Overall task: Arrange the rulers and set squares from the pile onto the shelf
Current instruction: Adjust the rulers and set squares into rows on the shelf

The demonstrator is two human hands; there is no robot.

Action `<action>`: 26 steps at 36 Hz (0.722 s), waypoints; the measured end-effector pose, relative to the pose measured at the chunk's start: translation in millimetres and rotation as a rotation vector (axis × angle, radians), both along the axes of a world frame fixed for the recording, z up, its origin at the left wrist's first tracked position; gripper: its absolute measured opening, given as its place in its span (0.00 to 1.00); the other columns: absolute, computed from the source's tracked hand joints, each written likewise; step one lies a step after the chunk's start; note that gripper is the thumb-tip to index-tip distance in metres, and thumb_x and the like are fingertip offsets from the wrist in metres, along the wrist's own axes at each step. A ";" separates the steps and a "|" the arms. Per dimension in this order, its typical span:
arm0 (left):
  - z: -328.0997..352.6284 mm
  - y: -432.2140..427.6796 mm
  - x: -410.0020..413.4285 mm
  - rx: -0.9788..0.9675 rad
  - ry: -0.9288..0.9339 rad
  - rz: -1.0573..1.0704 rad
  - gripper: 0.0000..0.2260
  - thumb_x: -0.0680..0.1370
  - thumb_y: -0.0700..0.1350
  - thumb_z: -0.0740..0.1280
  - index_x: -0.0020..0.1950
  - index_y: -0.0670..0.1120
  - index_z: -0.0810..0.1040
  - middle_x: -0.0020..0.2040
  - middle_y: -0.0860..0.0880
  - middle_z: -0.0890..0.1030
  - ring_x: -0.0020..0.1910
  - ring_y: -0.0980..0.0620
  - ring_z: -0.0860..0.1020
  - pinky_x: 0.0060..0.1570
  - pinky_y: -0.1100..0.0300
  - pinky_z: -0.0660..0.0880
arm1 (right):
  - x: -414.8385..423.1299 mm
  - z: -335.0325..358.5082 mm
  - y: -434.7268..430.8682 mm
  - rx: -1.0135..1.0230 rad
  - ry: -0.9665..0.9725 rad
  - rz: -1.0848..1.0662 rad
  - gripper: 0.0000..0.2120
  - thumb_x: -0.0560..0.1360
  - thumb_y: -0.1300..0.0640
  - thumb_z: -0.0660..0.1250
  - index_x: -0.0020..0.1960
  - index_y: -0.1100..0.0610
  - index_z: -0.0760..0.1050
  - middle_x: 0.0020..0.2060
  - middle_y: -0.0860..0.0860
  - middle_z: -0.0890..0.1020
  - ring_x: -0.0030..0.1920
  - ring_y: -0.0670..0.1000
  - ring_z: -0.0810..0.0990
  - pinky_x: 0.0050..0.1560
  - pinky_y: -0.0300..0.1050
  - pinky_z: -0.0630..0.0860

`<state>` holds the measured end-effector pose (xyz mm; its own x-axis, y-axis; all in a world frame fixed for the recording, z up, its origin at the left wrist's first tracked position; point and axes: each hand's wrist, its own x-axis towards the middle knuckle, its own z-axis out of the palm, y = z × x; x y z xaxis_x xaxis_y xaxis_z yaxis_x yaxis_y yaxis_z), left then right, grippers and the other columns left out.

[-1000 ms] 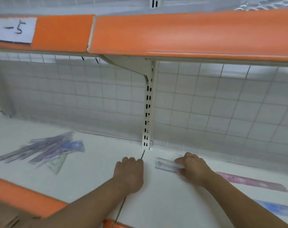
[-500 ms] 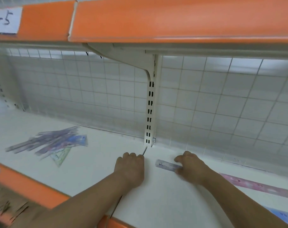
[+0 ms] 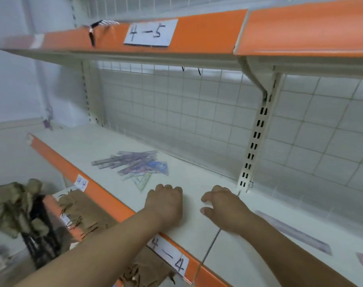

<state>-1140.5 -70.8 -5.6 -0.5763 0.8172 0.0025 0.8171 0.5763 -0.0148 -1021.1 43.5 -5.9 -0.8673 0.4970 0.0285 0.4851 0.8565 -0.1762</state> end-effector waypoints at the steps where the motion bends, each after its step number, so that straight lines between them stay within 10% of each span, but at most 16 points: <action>1: 0.2 -6.1 -9.8 0.007 -0.005 0.010 0.16 0.79 0.46 0.60 0.67 0.45 0.67 0.62 0.45 0.72 0.63 0.44 0.68 0.57 0.54 0.67 | -10.2 0.8 -4.6 0.006 -0.007 0.009 0.18 0.79 0.46 0.60 0.67 0.49 0.70 0.62 0.50 0.70 0.65 0.51 0.67 0.63 0.45 0.66; 26: 3.1 -81.0 -269.4 0.050 -0.050 -0.127 0.16 0.81 0.48 0.57 0.68 0.46 0.67 0.64 0.44 0.72 0.63 0.45 0.70 0.58 0.55 0.68 | -231.6 0.8 -79.0 0.089 0.023 -0.132 0.13 0.77 0.55 0.59 0.58 0.50 0.77 0.65 0.52 0.72 0.63 0.56 0.71 0.58 0.45 0.72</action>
